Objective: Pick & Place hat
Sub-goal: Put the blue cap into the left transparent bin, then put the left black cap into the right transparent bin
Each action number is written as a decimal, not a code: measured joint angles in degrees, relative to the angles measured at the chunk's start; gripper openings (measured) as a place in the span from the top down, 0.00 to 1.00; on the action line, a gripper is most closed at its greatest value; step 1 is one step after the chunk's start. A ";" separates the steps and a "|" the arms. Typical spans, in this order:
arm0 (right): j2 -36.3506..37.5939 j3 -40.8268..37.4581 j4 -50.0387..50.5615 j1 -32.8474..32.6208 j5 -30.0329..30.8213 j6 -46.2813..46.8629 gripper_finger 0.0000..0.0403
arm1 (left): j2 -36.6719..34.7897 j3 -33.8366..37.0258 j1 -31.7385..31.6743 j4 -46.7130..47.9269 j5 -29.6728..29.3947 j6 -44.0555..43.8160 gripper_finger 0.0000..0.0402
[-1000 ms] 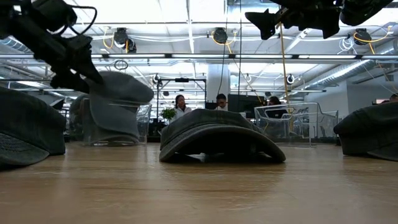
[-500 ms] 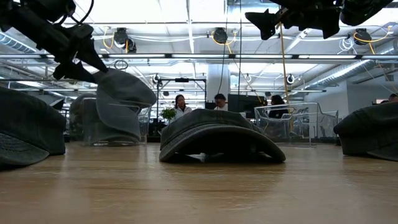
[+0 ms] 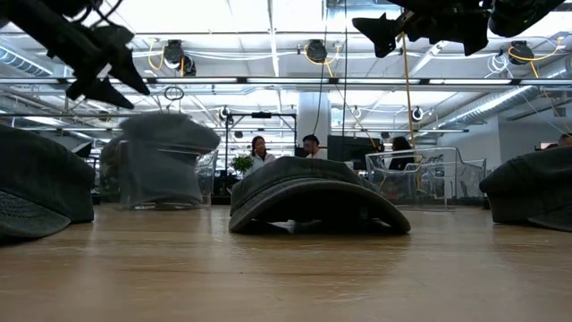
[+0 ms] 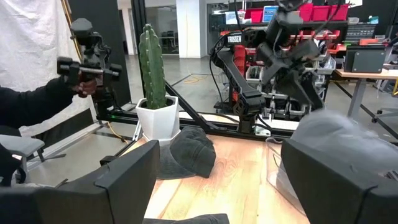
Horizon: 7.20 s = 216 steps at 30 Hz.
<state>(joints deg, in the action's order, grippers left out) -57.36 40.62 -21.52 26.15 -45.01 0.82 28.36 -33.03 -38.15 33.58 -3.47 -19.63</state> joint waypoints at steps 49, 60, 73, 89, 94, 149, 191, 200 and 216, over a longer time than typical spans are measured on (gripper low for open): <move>-0.09 0.00 0.17 0.00 0.23 -0.13 0.19 | 28.81 -4.15 1.88 -8.89 -7.50 1.18 1.00; -0.09 0.00 -0.04 0.00 0.24 -0.42 0.19 | 31.14 -4.14 4.39 8.16 -7.38 -4.66 1.00; -0.11 0.00 0.00 0.00 0.24 -0.02 0.19 | 41.88 -4.37 5.61 1.53 -7.61 -3.67 1.00; -0.11 -0.02 0.00 0.00 0.22 -0.09 0.19 | 30.92 -14.31 9.86 4.01 -6.12 -3.46 1.00; -0.11 -0.02 -0.06 0.00 0.24 -0.28 0.19 | 37.32 -17.71 13.22 5.13 -3.68 -2.08 1.00; -0.11 -0.02 0.05 -4.45 -4.74 0.04 0.19 | 13.61 -16.78 31.73 -6.95 11.61 4.79 0.55; -0.11 -0.02 3.41 -5.27 -4.59 -3.17 0.19 | 35.95 -0.16 50.14 -4.62 23.84 -43.48 0.40; -0.11 -0.02 3.41 -5.27 -4.57 -3.04 0.19 | 36.33 -0.19 50.70 -9.97 25.76 -42.56 0.40; -0.11 -0.02 3.39 -5.27 -4.37 -3.16 0.19 | 47.59 -0.19 52.06 -6.90 26.67 -35.96 0.50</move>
<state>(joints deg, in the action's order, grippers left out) -57.47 40.60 -18.13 20.88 -49.38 -2.34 75.95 -33.21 13.91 26.69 23.20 -55.59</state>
